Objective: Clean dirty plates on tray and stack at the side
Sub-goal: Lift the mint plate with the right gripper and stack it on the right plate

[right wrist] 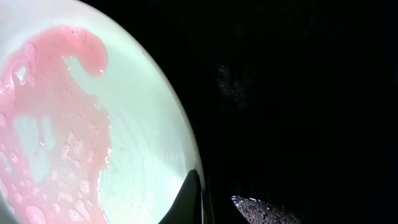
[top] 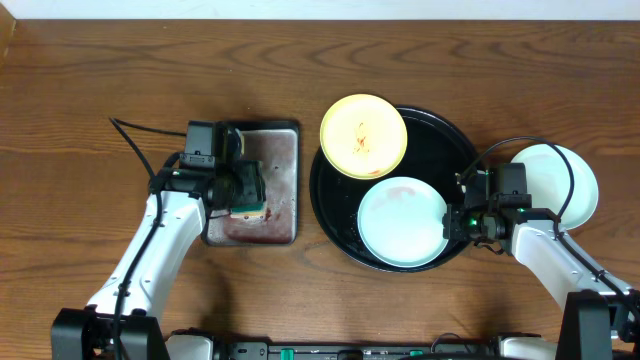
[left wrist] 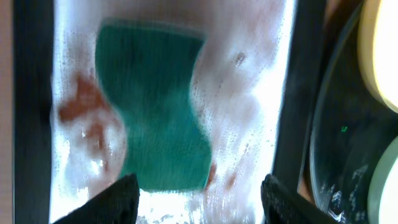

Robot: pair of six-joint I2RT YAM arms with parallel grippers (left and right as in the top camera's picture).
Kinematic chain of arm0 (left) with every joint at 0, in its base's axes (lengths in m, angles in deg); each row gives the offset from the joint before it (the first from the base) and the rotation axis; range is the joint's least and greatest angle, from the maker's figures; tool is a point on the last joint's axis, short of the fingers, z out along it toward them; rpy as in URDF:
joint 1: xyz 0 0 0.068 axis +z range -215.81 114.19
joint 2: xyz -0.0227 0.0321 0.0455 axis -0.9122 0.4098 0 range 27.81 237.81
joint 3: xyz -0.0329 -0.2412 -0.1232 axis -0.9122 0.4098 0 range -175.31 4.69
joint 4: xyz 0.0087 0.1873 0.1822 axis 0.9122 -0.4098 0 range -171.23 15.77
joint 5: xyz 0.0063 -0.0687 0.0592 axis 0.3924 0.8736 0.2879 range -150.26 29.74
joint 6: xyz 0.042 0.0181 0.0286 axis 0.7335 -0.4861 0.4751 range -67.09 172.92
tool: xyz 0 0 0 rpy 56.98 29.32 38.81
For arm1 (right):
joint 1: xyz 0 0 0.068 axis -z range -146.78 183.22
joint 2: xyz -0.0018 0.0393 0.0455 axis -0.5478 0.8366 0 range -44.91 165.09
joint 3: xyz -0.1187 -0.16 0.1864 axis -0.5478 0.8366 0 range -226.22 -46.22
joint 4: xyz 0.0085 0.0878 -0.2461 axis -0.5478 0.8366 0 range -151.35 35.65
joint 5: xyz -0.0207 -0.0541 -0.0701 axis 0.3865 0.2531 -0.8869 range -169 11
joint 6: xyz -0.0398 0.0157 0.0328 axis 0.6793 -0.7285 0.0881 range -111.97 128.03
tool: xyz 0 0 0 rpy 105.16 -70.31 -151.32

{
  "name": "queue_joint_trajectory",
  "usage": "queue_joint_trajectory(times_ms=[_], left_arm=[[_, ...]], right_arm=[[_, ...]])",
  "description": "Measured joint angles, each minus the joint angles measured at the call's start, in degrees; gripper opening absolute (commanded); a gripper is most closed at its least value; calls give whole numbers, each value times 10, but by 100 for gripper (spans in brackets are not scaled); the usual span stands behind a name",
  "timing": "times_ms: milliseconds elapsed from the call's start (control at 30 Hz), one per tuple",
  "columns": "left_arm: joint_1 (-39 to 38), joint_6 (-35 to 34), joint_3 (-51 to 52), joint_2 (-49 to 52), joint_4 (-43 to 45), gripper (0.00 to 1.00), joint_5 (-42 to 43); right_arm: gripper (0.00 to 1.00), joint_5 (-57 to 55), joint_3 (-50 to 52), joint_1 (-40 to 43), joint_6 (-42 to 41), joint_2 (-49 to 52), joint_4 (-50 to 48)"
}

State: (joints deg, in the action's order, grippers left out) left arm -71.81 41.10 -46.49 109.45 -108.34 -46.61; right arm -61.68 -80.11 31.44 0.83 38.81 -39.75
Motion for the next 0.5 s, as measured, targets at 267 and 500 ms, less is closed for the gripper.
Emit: queue_joint_trajectory(times_ms=[267, 500], left_arm=[[0, -2, 0, 0, -50, 64, 2], [0, -2, 0, 0, -51, 64, 2]], right_arm=[[1, 30, 0, 0, 8, -3, 6], [1, -13, -30, 0, 18, -91, 45]])
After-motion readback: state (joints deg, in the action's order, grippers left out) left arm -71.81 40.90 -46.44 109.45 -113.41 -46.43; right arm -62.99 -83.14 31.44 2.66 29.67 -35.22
